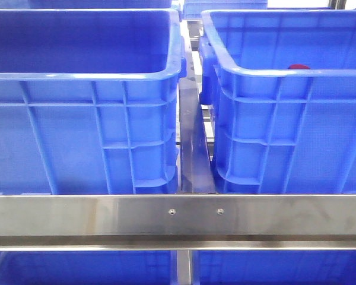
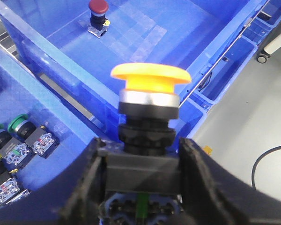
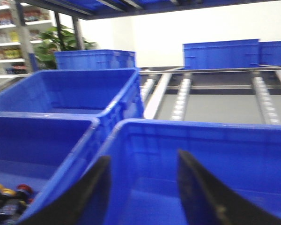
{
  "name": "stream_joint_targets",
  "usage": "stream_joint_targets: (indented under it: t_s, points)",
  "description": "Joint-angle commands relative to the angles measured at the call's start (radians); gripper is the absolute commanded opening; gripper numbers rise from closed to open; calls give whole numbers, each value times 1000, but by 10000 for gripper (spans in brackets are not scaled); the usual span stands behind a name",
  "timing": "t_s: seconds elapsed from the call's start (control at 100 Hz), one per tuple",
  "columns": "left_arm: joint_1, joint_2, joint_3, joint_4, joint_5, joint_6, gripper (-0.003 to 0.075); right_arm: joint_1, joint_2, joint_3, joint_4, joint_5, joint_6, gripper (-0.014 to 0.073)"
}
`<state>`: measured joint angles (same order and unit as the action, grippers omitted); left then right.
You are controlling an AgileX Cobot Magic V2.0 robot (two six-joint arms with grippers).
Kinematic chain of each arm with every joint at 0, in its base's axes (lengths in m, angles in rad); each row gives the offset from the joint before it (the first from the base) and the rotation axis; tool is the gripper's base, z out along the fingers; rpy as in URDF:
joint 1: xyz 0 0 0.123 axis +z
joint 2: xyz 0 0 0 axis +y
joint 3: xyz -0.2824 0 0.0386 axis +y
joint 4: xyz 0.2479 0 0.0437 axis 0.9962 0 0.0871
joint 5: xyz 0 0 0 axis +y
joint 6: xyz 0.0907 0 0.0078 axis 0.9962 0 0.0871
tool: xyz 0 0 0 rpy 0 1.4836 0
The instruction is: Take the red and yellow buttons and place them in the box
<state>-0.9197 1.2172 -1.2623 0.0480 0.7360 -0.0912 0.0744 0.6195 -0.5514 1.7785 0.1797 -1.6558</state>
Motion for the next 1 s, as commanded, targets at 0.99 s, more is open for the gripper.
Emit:
stream_joint_targets:
  t_s: [0.99]
  points:
    - [-8,-30,-33,-3,-68,-3,-19,1,462,-169,140,953,597,577]
